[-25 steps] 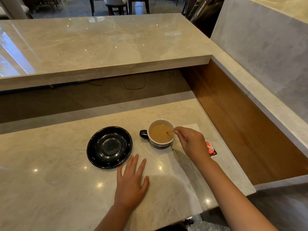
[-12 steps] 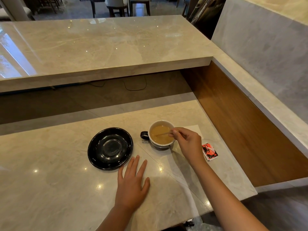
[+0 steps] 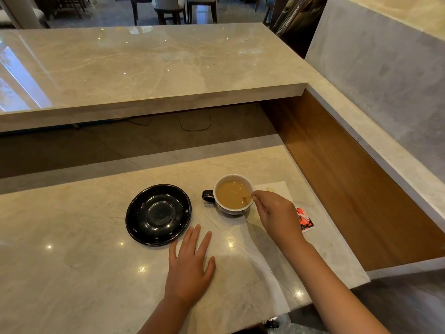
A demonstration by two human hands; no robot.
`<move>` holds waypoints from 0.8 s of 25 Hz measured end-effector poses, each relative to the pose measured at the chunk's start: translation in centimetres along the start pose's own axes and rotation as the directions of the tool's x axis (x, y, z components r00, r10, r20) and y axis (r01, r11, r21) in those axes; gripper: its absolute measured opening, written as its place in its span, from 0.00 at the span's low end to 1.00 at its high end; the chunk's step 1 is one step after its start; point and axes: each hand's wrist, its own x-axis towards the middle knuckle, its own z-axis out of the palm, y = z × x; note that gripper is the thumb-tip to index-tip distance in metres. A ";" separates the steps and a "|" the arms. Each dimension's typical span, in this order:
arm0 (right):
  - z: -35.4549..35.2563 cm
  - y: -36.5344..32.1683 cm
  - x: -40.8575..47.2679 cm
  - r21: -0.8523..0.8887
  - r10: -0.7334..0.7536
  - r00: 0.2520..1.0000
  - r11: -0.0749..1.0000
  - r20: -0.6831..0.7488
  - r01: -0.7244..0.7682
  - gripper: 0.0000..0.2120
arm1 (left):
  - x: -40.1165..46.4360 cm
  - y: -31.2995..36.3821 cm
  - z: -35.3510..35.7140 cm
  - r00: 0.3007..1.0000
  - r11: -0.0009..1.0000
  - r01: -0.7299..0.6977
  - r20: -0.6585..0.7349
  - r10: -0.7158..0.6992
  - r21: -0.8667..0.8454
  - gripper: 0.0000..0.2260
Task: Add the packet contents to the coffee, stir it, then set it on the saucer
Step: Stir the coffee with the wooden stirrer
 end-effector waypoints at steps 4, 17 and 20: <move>0.1 -1.3 0.0 0.202 0.208 0.976 0.955 0.062 -0.216 0.06 | 0.0 0.0 0.1 1.000 1.000 0.001 0.000 -0.001 0.008 0.25; -3.8 1.7 -0.3 0.543 0.598 0.796 0.639 0.095 -0.544 0.08 | 0.0 -0.1 0.1 1.000 1.000 -0.017 0.003 0.017 -0.014 0.26; -4.5 2.0 -0.8 0.578 0.604 0.792 0.618 0.087 -0.534 0.08 | 0.0 -0.1 0.0 1.000 0.999 -0.023 -0.005 0.023 -0.029 0.26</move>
